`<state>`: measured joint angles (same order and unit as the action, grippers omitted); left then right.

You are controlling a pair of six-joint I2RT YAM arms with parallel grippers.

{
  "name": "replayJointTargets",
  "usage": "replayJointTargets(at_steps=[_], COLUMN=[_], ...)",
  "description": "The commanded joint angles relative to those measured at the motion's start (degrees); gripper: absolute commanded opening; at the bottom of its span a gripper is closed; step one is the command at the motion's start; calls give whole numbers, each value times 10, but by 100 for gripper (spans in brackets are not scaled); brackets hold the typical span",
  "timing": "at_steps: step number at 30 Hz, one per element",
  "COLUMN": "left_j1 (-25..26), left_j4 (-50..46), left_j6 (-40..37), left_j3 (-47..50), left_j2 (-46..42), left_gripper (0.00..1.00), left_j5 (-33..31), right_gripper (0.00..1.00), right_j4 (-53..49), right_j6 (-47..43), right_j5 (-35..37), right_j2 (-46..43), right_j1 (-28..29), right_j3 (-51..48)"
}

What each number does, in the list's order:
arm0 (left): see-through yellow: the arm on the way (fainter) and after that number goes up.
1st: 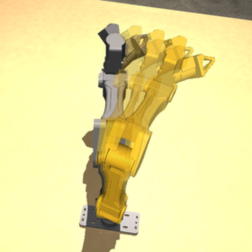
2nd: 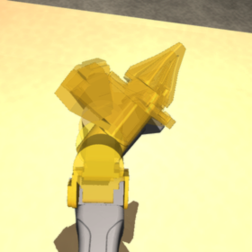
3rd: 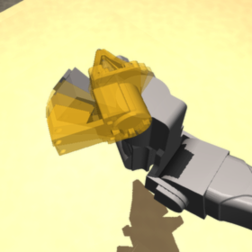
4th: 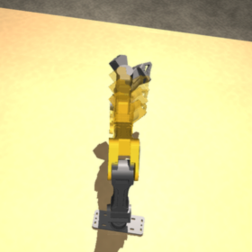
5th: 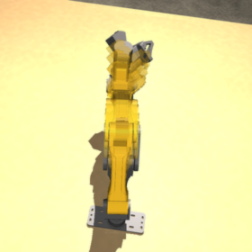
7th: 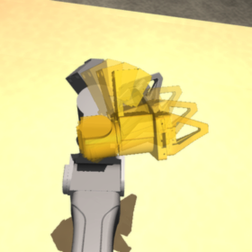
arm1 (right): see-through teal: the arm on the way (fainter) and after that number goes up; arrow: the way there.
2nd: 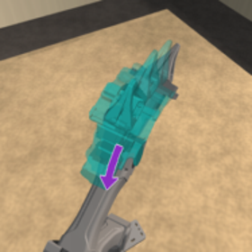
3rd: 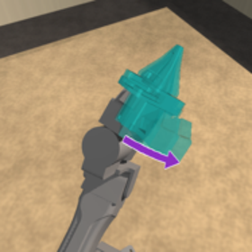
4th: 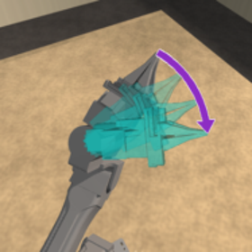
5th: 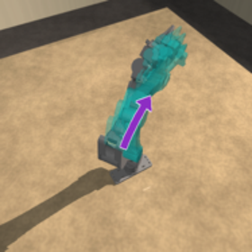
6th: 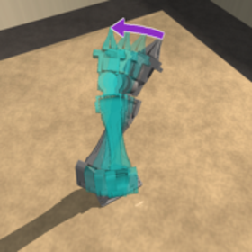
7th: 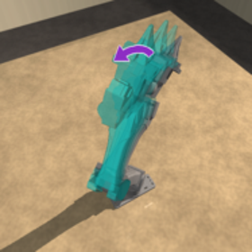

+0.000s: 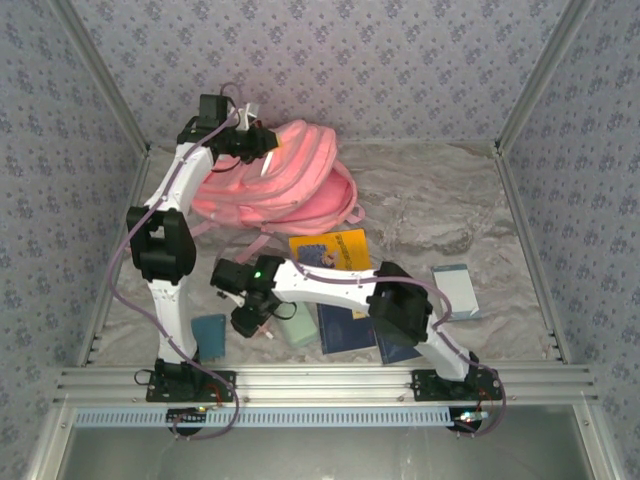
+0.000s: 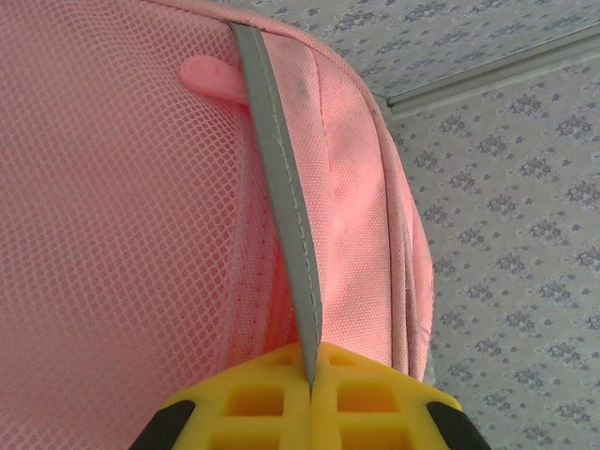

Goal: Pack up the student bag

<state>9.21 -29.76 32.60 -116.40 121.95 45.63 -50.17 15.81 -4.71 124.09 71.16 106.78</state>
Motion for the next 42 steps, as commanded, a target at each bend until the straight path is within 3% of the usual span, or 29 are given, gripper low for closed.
replayJointTargets(at_steps=[1, 4, 14, 21, 25, 32, 42], left_j1=[-2, 11, 29, 51, 55, 55, 54], left_j4=[-5, -28, -7, -12, -7, 14, 40], left_j6=[-32, -58, -67, -75, -75, -84, -94], left_j3=[-17, -32, -42, -62, -62, -43, -25], left_j2=[-21, -27, -53, -65, -81, -112, -113], left_gripper=[0, 0, 0, 0, 0, 0, 0], left_j5=[7, 7, 108, 143, 161, 198, 239], right_gripper=[40, 37, 29, 28, 29, 30, 33], right_j4=[51, 103, 244, 271, 321, 384, 444], right_j6=[31, 60, 163, 224, 246, 263, 306], right_j5=[13, 9, -13, -3, -54, -99, -164], right_j2=[-113, -190, -461, -556, -543, -459, -314], right_j1=[-33, -75, -283, -426, -484, -511, -485], right_j3=[-53, -129, -379, -480, -496, -441, -341])
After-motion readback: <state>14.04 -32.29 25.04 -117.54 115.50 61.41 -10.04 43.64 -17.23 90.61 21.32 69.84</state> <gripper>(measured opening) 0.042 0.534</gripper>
